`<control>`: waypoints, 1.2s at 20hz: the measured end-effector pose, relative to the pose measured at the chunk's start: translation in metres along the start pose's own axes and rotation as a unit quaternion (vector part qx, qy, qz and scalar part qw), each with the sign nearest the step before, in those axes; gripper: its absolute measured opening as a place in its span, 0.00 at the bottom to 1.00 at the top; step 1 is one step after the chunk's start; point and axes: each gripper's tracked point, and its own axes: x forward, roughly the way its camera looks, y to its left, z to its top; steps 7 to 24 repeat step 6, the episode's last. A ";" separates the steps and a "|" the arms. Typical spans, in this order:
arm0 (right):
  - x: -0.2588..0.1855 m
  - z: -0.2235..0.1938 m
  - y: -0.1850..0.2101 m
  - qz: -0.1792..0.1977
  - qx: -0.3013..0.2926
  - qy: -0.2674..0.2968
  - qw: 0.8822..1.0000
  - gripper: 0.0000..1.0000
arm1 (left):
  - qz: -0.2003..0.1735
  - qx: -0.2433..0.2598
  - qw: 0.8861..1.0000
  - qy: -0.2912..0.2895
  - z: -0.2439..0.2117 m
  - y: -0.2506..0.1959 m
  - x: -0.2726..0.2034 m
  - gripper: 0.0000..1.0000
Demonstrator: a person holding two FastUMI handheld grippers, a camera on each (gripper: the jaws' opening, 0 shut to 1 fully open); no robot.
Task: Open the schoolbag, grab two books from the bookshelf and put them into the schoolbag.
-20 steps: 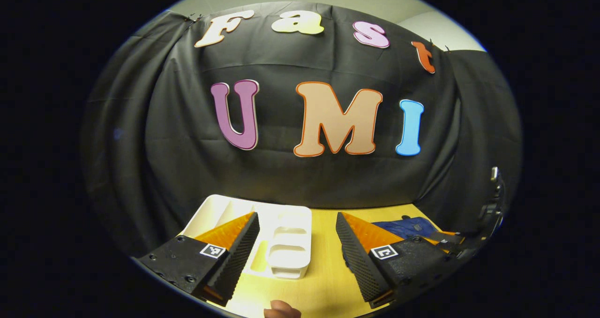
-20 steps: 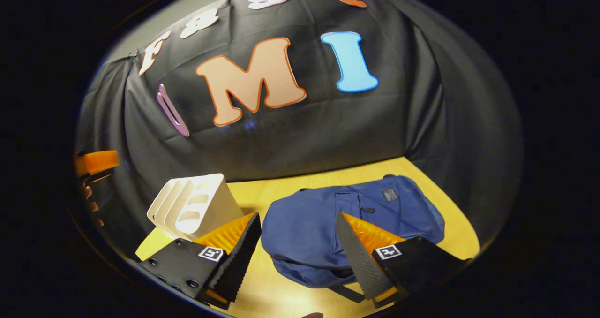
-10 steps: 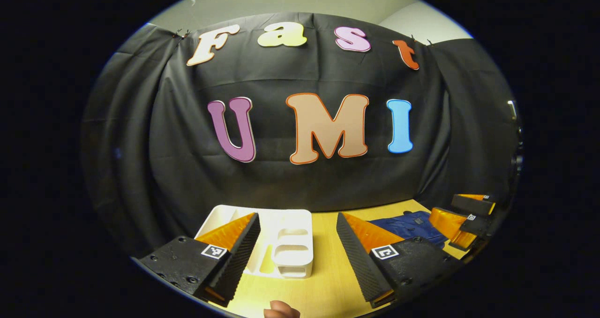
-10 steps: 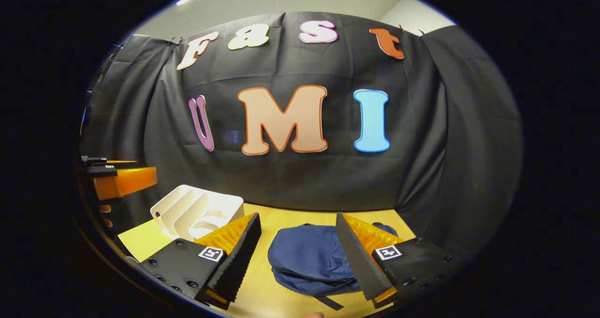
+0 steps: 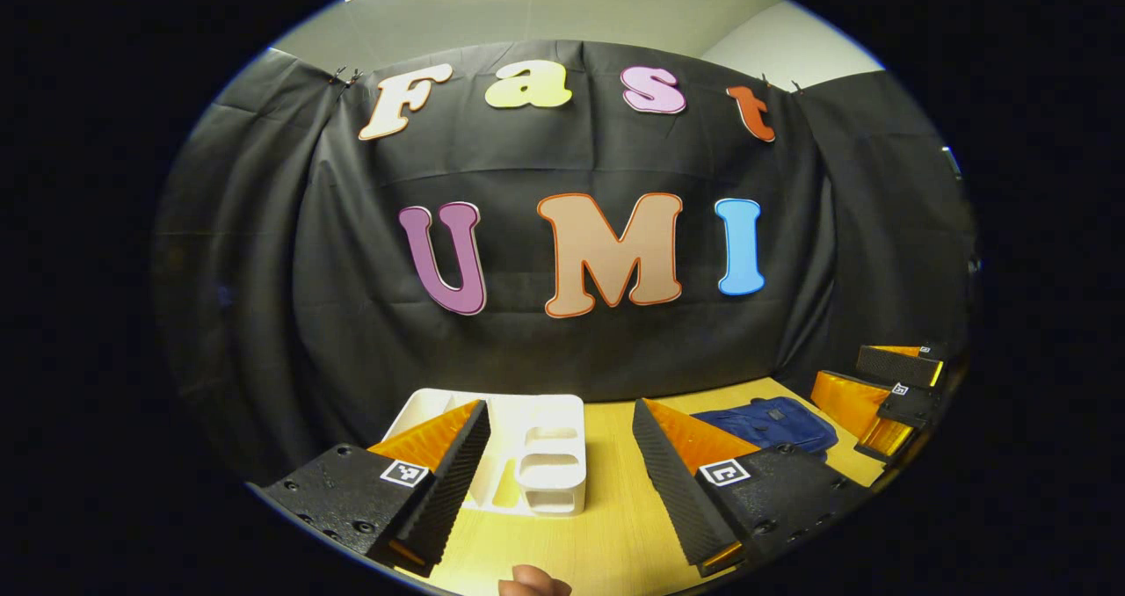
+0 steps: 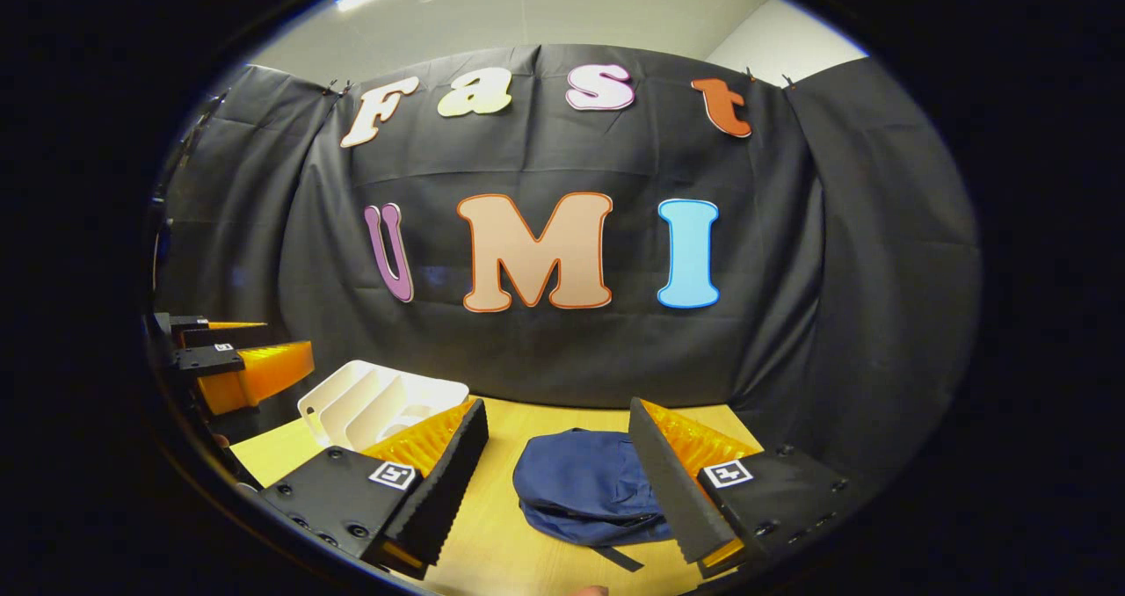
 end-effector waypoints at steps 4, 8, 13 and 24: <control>-0.005 -0.001 -0.004 -0.010 0.003 -0.002 1.000 1.00 | 0.001 -0.011 1.000 0.005 -0.005 0.002 -0.005 0.95; -0.006 0.002 -0.009 -0.016 0.004 -0.003 1.000 1.00 | -0.002 -0.009 1.000 0.010 -0.008 0.001 -0.005 0.95; -0.006 0.002 -0.009 -0.016 0.004 -0.003 1.000 1.00 | -0.002 -0.009 1.000 0.010 -0.008 0.001 -0.005 0.95; -0.006 0.002 -0.009 -0.016 0.004 -0.003 1.000 1.00 | -0.002 -0.009 1.000 0.010 -0.008 0.001 -0.005 0.95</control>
